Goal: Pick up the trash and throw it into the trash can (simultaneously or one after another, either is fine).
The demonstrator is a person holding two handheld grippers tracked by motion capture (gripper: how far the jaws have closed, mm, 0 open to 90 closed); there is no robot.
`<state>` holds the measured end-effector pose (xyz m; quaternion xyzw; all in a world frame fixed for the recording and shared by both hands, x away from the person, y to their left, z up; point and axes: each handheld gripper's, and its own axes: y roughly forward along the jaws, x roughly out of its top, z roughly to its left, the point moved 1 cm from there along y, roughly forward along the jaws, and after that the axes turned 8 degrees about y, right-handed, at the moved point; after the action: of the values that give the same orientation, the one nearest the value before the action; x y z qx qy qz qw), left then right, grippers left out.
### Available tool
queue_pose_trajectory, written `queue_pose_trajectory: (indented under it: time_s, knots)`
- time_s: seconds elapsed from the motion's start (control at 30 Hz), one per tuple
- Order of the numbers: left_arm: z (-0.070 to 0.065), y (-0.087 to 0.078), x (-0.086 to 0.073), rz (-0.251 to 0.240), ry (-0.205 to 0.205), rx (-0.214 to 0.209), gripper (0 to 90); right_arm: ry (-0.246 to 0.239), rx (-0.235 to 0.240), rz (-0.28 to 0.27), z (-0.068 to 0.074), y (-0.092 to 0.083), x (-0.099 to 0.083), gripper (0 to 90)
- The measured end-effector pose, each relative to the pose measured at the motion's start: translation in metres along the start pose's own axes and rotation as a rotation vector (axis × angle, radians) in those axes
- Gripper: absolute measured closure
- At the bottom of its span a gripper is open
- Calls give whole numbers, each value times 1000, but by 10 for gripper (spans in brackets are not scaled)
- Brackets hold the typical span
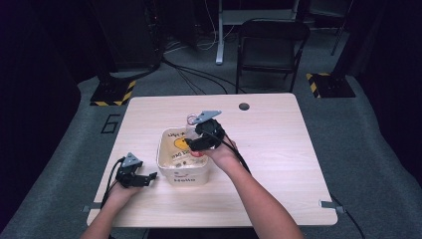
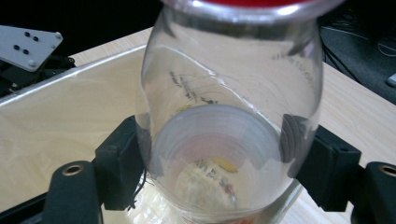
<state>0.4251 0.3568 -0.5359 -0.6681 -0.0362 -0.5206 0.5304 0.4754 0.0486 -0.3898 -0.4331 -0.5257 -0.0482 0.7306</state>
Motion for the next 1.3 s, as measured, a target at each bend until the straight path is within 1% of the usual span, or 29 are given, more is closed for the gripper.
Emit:
queue_pose_trajectory:
  time_s: [0.27, 0.33, 0.37, 0.4, 0.5, 0.6, 0.63, 0.67, 0.77, 0.8, 0.9, 1.0, 1.23, 1.3]
  knots:
    - [0, 0, 0, 2, 1, -2, 161, 3, -2, 18, -1, 5, -4, 243]
    - [0, 0, 0, -3, 0, 2, 161, -7, -4, 24, 0, 6, -4, 243]
    - [0, 0, 0, 2, 1, -2, 161, 4, -8, 34, 1, 6, -5, 243]
    - [0, 0, 0, 2, 0, -2, 161, -9, -13, 44, 1, 8, -6, 243]
    - [0, 0, 0, 2, 1, -2, 161, -1, -17, 47, 2, 9, -6, 241]
    - [0, 0, 0, 1, 1, -1, 161, -3, -17, 41, 2, 9, -6, 233]
    - [0, 0, 0, 1, -3, -3, 161, -4, -15, 30, 2, 8, -5, 229]
    - [0, 0, 0, 6, 2, -4, 161, -4, -15, 30, 2, 8, -5, 229]
    - [0, 0, 0, 7, 2, -5, 160, 2, -15, 27, 2, 6, -5, 229]
    - [0, 0, 0, 7, 2, -5, 161, -2, -15, 24, 1, 5, -4, 228]
    - [0, 0, 0, 4, 2, -3, 160, 8, -15, 19, 1, 2, -4, 230]
    - [0, 0, 0, 3, 0, -3, 160, 5, -16, 17, 0, 1, -4, 231]
    - [0, 0, 0, 3, 0, -3, 160, 10, -26, 6, -3, -9, -4, 265]
    - [0, 0, 0, 3, 1, -3, 160, 1, -27, 0, -5, -13, -5, 275]
